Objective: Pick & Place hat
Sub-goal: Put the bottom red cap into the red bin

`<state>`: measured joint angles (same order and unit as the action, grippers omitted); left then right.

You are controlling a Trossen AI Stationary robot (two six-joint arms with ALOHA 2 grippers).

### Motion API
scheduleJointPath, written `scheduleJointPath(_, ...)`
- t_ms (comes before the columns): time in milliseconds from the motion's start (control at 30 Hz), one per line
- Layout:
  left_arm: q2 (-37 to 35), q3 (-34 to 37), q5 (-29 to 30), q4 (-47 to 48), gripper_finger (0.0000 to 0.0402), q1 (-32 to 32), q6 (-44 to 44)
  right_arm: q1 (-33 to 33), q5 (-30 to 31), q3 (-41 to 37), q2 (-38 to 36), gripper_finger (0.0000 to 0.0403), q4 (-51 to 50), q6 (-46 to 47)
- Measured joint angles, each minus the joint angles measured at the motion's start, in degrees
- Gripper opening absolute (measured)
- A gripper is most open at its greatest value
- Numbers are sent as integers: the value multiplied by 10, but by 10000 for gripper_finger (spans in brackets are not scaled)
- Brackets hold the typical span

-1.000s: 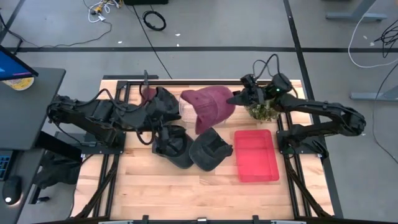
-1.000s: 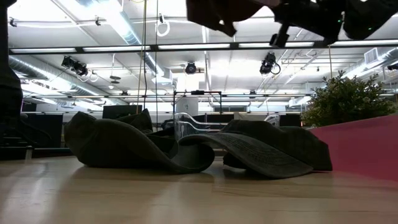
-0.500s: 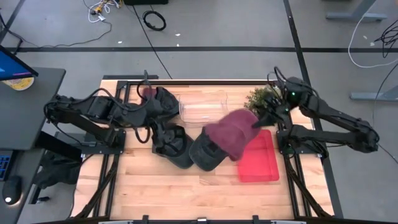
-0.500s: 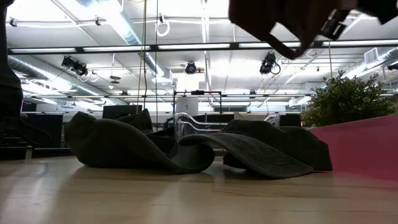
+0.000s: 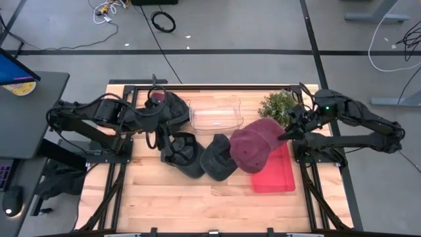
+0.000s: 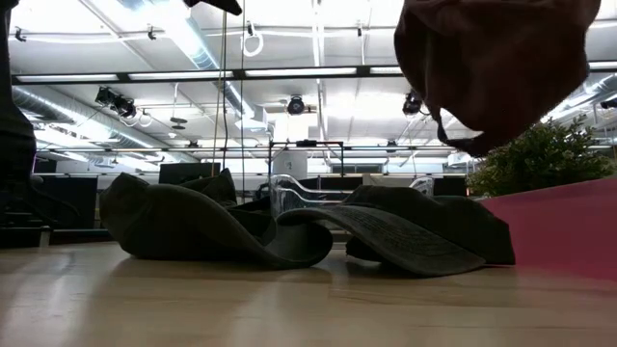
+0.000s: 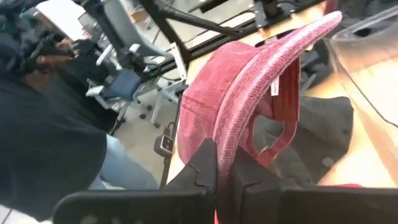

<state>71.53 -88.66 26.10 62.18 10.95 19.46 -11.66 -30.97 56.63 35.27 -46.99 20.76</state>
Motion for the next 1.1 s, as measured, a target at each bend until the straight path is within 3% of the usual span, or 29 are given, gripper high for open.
scheduleJointPath(167,0,0,-27,3,222,-11,-18,52,54,35,12,4,-22,55)
scheduleJointPath(333,0,0,-34,3,222,-13,-32,103,80,85,49,4,-118,62)
scheduleJointPath(567,0,0,-34,3,222,-13,-38,160,134,177,136,4,-259,-18)
scheduleJointPath(767,0,0,-29,3,222,-13,-18,194,133,224,196,4,-393,-113)
scheduleJointPath(1100,1,0,30,2,222,-13,39,238,120,191,223,4,-407,-191)
